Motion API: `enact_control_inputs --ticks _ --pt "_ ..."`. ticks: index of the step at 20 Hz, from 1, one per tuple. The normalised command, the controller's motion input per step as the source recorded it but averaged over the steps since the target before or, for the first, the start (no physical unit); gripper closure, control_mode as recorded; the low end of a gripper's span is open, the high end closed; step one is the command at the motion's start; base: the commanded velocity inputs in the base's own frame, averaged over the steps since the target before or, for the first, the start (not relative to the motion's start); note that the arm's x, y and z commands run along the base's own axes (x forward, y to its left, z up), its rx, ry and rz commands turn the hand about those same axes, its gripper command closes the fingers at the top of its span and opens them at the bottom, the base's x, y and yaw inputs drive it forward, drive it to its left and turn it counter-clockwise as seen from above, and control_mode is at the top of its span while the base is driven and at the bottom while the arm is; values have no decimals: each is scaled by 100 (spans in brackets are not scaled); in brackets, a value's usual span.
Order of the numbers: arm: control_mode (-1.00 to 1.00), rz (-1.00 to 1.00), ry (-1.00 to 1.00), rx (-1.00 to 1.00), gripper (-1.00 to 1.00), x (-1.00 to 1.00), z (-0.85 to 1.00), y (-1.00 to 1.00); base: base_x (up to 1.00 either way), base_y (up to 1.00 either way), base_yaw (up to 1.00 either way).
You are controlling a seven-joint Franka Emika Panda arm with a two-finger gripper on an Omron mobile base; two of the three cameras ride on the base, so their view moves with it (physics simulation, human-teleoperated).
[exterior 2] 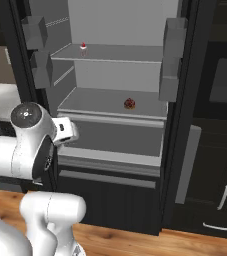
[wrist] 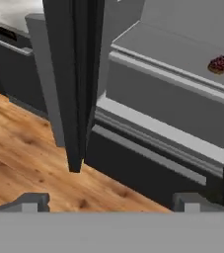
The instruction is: Take the cakes from the fridge and place them on the empty tray on the dining counter.
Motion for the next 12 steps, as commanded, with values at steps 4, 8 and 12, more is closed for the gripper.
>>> enact_control_inputs --ticks 4,8,12 --pt "-100 65 -42 0 -100 36 -9 0 0 0 0" --pt "-100 63 -69 0 -100 31 -24 0 0 0 0" --pt "-100 53 -54 -8 -100 20 -22 18 0 0 0"
